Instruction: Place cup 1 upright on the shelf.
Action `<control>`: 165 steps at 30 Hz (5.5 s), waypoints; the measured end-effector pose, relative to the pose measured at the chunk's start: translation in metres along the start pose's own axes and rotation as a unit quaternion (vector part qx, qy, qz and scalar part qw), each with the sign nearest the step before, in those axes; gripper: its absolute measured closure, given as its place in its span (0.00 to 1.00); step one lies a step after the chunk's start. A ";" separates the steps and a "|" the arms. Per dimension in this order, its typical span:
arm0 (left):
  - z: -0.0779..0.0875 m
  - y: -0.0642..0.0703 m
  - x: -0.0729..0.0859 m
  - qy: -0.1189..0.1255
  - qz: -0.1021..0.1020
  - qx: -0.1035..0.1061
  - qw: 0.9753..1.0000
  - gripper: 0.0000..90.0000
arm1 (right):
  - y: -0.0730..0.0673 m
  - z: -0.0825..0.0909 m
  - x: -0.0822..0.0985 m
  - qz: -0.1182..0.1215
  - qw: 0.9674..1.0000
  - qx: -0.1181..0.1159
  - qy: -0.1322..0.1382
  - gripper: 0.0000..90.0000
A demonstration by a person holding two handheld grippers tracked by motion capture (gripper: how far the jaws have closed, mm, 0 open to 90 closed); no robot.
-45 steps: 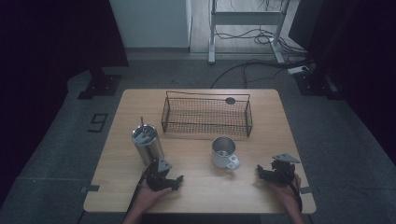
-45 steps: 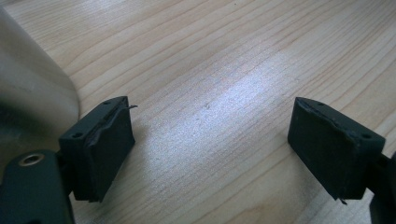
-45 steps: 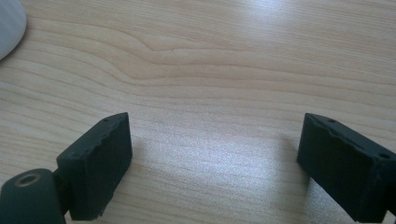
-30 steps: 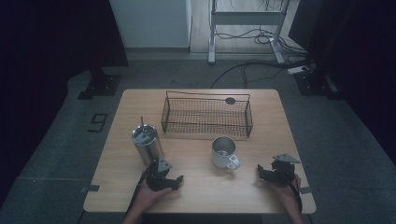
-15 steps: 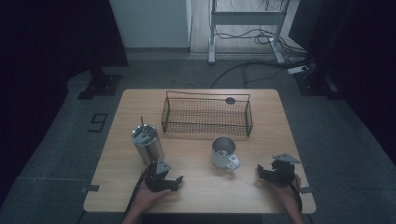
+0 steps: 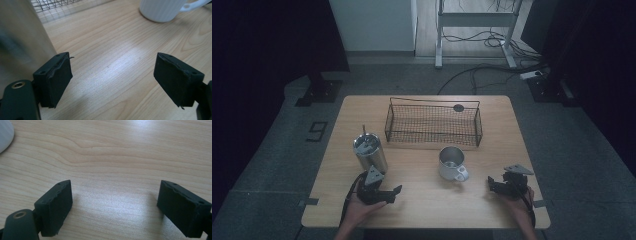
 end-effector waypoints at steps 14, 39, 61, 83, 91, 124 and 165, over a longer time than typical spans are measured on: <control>0.030 -0.014 -0.006 0.023 0.005 -0.020 1.000 0.17 | 0.000 0.000 0.000 0.000 1.000 0.000 0.001 0.14; 0.064 -0.053 -0.009 0.067 0.036 -0.080 0.994 0.12 | 0.000 0.000 0.000 0.000 1.000 0.001 0.001 0.14; 0.053 -0.061 -0.017 0.075 0.053 -0.112 0.989 0.10 | 0.000 0.000 0.000 -0.001 1.000 0.000 0.001 0.15; 0.031 -0.074 -0.031 0.083 0.066 -0.103 0.989 0.05 | 0.000 0.000 0.000 -0.001 1.000 0.000 0.001 0.15; 0.028 -0.078 -0.031 0.088 0.066 -0.105 0.988 0.04 | 0.000 0.000 0.000 -0.001 1.000 0.002 0.002 0.15; -0.009 -0.085 -0.042 0.092 0.041 -0.123 0.987 0.02 | 0.001 0.000 0.000 -0.004 1.000 0.007 0.002 0.15; 0.011 -0.073 -0.072 0.119 0.034 -0.119 0.985 0.05 | 0.001 0.000 0.000 -0.005 1.000 0.009 0.002 0.15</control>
Point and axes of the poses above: each handheld gripper's, and its own axes: z roughly backward along the jaws, x roughly out of its underside, y roughly to its right, the point moved 2 cm from there along -z, roughly forward along the jaws, and after that the axes turned 12 degrees about y, right-handed, at the moved point
